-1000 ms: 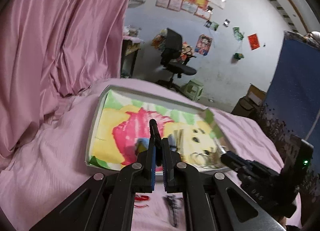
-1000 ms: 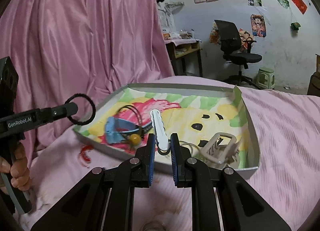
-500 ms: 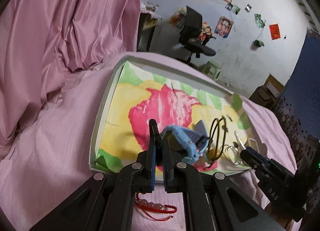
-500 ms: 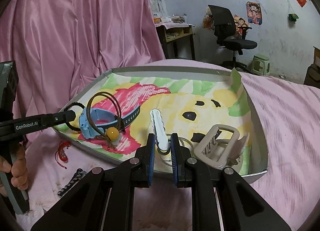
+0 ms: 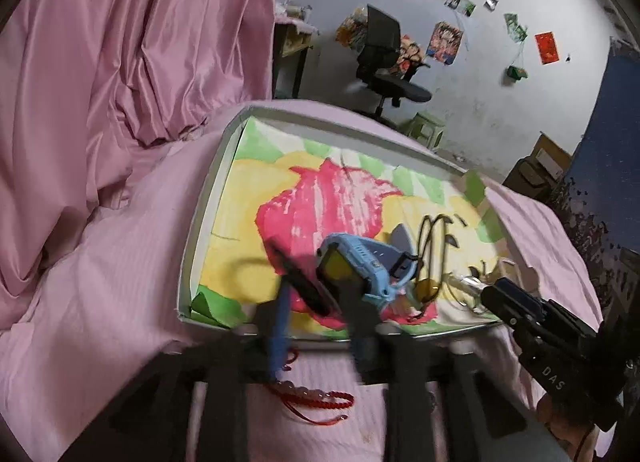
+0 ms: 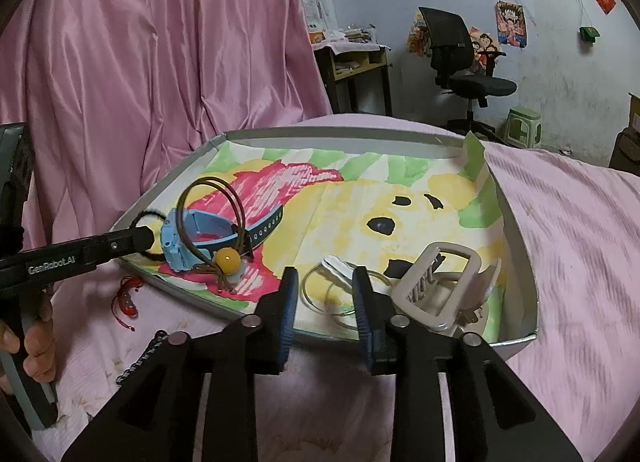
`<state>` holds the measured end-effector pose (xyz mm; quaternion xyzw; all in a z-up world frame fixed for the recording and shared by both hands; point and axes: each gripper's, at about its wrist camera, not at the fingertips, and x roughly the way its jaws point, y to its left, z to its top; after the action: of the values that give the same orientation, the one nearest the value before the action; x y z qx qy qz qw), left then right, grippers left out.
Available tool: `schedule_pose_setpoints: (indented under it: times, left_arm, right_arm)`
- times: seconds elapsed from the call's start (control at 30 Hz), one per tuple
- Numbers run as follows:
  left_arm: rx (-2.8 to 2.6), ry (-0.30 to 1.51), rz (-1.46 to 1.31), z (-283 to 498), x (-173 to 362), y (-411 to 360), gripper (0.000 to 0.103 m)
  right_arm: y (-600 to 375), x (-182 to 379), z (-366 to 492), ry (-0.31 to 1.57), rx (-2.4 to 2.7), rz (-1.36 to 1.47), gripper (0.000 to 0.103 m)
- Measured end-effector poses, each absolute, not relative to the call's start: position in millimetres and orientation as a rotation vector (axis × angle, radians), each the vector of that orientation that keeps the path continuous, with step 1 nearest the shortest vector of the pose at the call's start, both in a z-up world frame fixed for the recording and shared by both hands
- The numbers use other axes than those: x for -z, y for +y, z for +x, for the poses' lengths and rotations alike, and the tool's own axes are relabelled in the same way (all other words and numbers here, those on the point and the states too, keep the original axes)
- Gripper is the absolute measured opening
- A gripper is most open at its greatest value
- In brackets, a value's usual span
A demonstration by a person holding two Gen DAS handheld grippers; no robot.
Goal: Organize jewelry
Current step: 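Open both tools and withdraw them from the lid toward the remaining items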
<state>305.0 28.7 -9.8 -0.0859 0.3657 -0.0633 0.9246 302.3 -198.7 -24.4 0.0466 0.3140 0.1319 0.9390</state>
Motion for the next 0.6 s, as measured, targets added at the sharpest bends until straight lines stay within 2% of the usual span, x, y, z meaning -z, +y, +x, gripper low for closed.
schedule_pose_setpoints:
  times: [0.07, 0.17, 0.23, 0.3, 0.4, 0.47, 0.6]
  left_arm:
    - [0.121, 0.718, -0.167, 298, 6, 28, 0.053]
    - [0.116, 0.676, -0.156, 286, -2, 27, 0.055]
    - [0.106, 0.643, -0.151, 277, -6, 26, 0.063]
    - [0.105, 0.608, -0.147, 265, -11, 26, 0.074]
    - [0.104, 0.557, -0.129, 247, -17, 25, 0.082]
    - [0.1, 0.526, -0.119, 235, -20, 24, 0.09]
    - [0.096, 0.462, -0.115, 211, -27, 23, 0.097]
  right_arm:
    - [-200, 21, 297, 0.624, -0.265, 0.093, 0.027]
    - [-204, 14, 285, 0.582, -0.261, 0.09, 0.033]
    - [-205, 8, 276, 0.548, -0.257, 0.082, 0.042]
    - [-206, 1, 264, 0.511, -0.256, 0.071, 0.047]
    - [-212, -10, 249, 0.461, -0.255, 0.075, 0.062]
    - [-215, -15, 237, 0.426, -0.252, 0.087, 0.076]
    - [-223, -25, 216, 0.379, -0.248, 0.092, 0.088]
